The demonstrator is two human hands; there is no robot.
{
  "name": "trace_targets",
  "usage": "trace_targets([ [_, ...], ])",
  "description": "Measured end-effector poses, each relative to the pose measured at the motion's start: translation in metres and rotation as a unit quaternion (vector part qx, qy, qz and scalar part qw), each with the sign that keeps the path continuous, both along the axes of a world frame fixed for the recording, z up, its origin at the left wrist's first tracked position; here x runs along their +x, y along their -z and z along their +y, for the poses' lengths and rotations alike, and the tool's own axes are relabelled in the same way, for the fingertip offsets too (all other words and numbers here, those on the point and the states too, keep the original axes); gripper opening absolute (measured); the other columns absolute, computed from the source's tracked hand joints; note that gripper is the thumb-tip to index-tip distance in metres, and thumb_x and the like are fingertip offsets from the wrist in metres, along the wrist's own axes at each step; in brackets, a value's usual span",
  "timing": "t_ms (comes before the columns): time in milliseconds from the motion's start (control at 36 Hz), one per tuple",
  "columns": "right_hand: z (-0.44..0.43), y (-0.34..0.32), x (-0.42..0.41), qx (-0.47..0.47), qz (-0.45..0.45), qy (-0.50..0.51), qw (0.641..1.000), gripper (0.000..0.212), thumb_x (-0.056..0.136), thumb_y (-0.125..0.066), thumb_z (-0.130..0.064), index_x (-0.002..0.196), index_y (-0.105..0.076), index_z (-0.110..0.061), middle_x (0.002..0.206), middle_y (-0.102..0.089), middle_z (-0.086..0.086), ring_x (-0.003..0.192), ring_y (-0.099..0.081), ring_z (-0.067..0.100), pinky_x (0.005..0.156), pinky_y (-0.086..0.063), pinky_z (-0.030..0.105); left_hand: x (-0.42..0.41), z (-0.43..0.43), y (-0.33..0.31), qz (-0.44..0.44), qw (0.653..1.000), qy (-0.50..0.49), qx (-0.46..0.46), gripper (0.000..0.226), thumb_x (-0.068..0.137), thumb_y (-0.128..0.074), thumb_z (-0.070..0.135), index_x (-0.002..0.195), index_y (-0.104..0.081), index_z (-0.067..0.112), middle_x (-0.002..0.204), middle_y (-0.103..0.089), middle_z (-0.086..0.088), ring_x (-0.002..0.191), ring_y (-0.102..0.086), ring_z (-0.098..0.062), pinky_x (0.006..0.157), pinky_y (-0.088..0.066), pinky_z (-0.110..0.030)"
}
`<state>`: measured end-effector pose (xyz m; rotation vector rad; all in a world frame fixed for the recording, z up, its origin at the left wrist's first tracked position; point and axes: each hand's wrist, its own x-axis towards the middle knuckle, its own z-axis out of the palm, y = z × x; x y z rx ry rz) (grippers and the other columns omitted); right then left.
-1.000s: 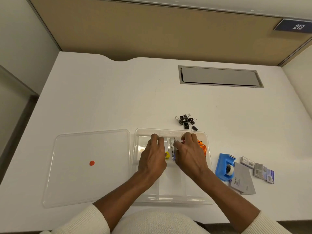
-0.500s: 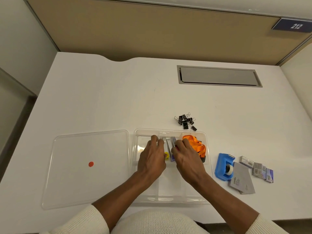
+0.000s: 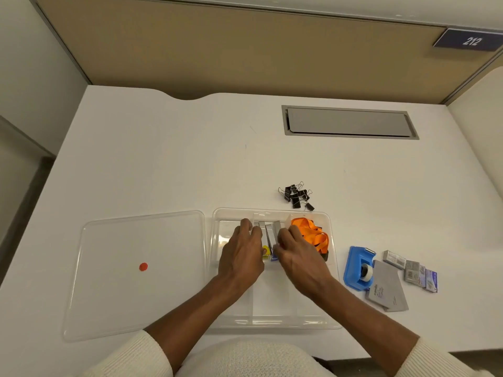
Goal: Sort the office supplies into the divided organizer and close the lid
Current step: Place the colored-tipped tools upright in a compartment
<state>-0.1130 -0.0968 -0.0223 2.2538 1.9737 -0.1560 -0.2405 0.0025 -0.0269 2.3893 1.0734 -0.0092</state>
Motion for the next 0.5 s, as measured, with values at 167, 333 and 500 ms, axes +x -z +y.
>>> trace_targets([
  [167, 0.006, -0.004, -0.008, 0.008, 0.084, 0.038, 0.996, 0.053, 0.070, -0.084, -0.007, 0.120, -0.065, -0.011, 0.103, -0.068, 0.008, 0.093, -0.061, 0.024, 0.065, -0.055, 0.033, -0.001, 0.003, 0.004, -0.002, 1.000, 0.008, 0.005, 0.038, 0.086, -0.078, 0.020, 0.119, -0.059, 0.016, 0.128, -0.051, -0.003, 0.107, -0.058, -0.020, 0.078, -0.056, -0.028],
  [333, 0.021, -0.021, 0.021, 0.123, 0.150, 0.120, 0.974, 0.036, 0.081, -0.068, -0.003, 0.116, -0.066, -0.012, 0.100, -0.071, 0.009, 0.086, -0.066, 0.028, 0.064, -0.057, 0.042, -0.002, 0.004, 0.011, -0.014, 1.000, 0.001, -0.014, 0.031, 0.085, -0.079, 0.018, 0.112, -0.063, 0.012, 0.119, -0.057, -0.004, 0.102, -0.061, -0.022, 0.077, -0.057, -0.034],
  [500, 0.050, -0.032, 0.086, 0.186, 0.178, 0.273, 0.927, 0.047, 0.087, -0.071, -0.038, 0.127, -0.056, -0.018, 0.108, -0.067, 0.007, 0.094, -0.065, 0.024, 0.079, -0.055, 0.038, 0.001, 0.004, 0.006, 0.006, 1.000, 0.005, 0.003, 0.041, 0.091, -0.073, 0.025, 0.128, -0.060, 0.013, 0.133, -0.054, -0.004, 0.110, -0.060, -0.019, 0.080, -0.059, -0.032],
])
